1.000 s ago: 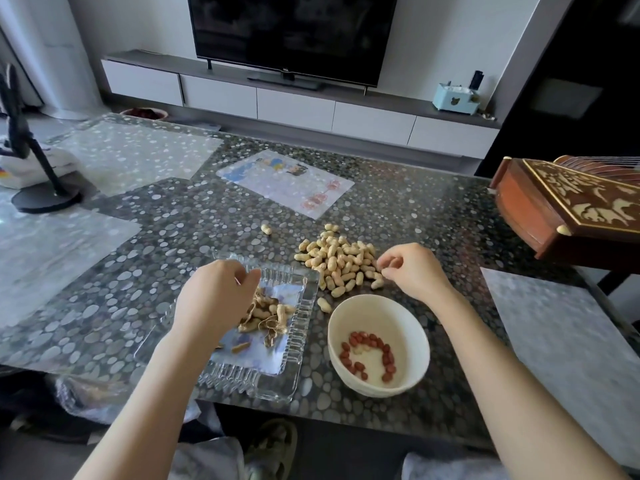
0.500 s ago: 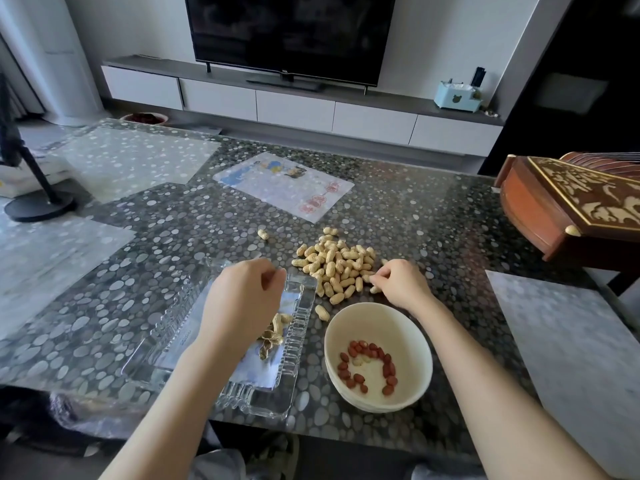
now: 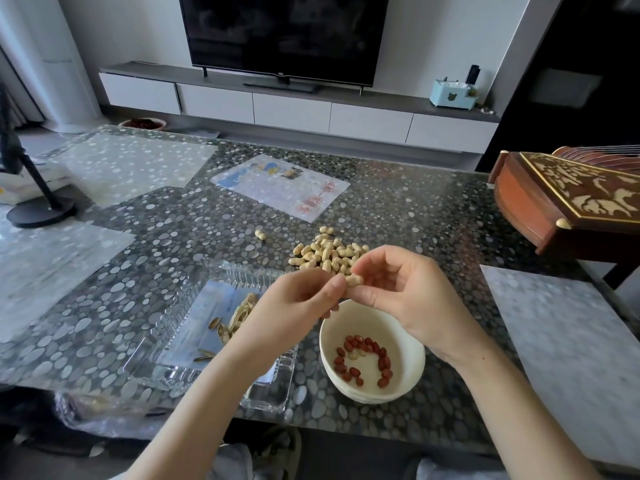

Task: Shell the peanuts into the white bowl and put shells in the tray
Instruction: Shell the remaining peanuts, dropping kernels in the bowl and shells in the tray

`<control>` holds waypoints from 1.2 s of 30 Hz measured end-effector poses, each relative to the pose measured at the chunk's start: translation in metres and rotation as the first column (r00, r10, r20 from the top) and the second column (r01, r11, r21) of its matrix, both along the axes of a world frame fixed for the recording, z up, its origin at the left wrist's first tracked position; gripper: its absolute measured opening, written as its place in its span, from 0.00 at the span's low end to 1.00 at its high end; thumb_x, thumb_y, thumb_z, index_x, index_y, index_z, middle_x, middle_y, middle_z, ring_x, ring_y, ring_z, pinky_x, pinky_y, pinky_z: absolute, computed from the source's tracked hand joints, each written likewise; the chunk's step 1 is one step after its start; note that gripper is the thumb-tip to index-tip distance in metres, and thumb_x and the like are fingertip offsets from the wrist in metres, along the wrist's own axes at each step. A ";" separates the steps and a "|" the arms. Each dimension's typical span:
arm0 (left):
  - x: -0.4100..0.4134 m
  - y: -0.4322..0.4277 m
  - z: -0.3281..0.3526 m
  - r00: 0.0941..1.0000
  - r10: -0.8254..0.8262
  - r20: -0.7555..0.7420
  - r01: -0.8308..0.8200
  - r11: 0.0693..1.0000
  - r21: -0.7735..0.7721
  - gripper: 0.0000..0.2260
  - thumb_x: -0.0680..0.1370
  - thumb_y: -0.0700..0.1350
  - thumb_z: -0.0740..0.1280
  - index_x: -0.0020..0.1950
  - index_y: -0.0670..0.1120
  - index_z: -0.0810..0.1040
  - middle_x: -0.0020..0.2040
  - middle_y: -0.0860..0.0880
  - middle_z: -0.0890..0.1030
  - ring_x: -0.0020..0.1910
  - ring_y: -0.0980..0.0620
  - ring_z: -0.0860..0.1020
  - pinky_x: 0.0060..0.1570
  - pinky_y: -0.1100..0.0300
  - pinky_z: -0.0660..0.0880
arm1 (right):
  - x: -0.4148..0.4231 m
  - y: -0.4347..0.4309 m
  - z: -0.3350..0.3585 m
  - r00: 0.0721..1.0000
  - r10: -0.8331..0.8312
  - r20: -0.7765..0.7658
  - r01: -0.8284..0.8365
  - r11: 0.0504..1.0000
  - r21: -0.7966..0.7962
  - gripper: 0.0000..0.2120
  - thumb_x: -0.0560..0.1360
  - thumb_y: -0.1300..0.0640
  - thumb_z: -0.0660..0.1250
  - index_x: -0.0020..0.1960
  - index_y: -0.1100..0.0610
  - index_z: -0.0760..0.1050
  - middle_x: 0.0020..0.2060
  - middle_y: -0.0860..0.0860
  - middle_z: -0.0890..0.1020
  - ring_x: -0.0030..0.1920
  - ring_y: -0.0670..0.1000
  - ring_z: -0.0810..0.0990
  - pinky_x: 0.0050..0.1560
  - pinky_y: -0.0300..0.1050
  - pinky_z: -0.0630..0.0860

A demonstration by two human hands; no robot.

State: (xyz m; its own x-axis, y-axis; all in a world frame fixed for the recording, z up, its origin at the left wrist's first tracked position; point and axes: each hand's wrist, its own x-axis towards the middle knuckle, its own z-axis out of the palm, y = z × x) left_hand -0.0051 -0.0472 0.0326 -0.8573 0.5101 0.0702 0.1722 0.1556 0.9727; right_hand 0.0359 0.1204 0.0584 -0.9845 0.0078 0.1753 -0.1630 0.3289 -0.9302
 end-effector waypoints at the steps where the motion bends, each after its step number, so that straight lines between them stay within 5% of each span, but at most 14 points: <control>1: 0.001 0.000 0.000 0.998 -0.034 0.053 0.032 0.999 0.043 0.15 0.73 0.58 0.63 0.40 0.47 0.79 0.32 0.54 0.76 0.32 0.57 0.71 0.36 0.64 0.67 | 0.004 -0.001 0.001 1.000 0.013 -0.007 -0.013 1.000 -0.021 0.10 0.65 0.55 0.75 0.45 0.53 0.80 0.40 0.51 0.84 0.44 0.51 0.83 0.49 0.43 0.80; 7: 0.008 0.003 0.006 0.946 -0.154 0.285 0.058 0.946 0.319 0.09 0.70 0.49 0.68 0.39 0.43 0.81 0.34 0.49 0.78 0.35 0.55 0.74 0.40 0.66 0.73 | 0.017 -0.008 -0.012 0.996 -0.065 -0.064 0.056 0.989 -0.136 0.11 0.69 0.48 0.70 0.48 0.52 0.83 0.47 0.48 0.85 0.52 0.46 0.82 0.56 0.43 0.77; 18: 0.015 0.014 0.009 0.930 -0.163 0.329 0.052 0.945 0.323 0.11 0.69 0.49 0.69 0.40 0.41 0.83 0.35 0.47 0.81 0.34 0.55 0.76 0.38 0.66 0.74 | 0.019 -0.024 -0.017 0.956 -0.209 -0.205 0.170 0.966 -0.195 0.12 0.76 0.56 0.62 0.39 0.60 0.80 0.42 0.49 0.81 0.45 0.46 0.81 0.46 0.35 0.76; 24: 0.013 0.013 0.014 0.768 -0.324 0.553 -0.048 0.831 0.554 0.10 0.73 0.41 0.63 0.34 0.41 0.80 0.31 0.45 0.76 0.28 0.55 0.72 0.26 0.67 0.70 | 0.021 -0.019 -0.017 0.962 -0.092 -0.256 0.063 0.991 -0.118 0.09 0.78 0.56 0.63 0.49 0.56 0.83 0.50 0.47 0.81 0.57 0.51 0.79 0.57 0.41 0.75; 29: 0.008 0.009 0.013 0.754 -0.333 0.566 -0.080 0.809 0.583 0.06 0.70 0.38 0.65 0.37 0.37 0.81 0.32 0.45 0.77 0.27 0.56 0.73 0.28 0.68 0.71 | 0.022 -0.008 -0.018 0.981 -0.025 -0.195 0.022 1.000 -0.016 0.12 0.76 0.50 0.62 0.57 0.46 0.79 0.57 0.38 0.78 0.65 0.45 0.73 0.63 0.39 0.71; 33: 0.008 0.009 0.010 0.814 -0.257 0.521 -0.071 0.846 0.528 0.06 0.69 0.37 0.67 0.36 0.40 0.84 0.33 0.45 0.80 0.30 0.55 0.75 0.30 0.68 0.73 | 0.025 -0.006 -0.017 0.983 -0.109 -0.147 0.104 0.994 -0.040 0.11 0.74 0.48 0.65 0.54 0.48 0.81 0.52 0.42 0.81 0.57 0.45 0.79 0.58 0.44 0.75; 36: 0.009 0.010 0.009 0.886 -0.153 0.439 -0.062 0.897 0.438 0.04 0.66 0.40 0.69 0.36 0.43 0.84 0.34 0.46 0.82 0.33 0.55 0.78 0.36 0.67 0.77 | 0.027 -0.007 -0.014 0.984 -0.144 -0.108 0.135 0.987 -0.088 0.09 0.73 0.45 0.68 0.47 0.49 0.82 0.40 0.44 0.84 0.42 0.42 0.81 0.43 0.37 0.76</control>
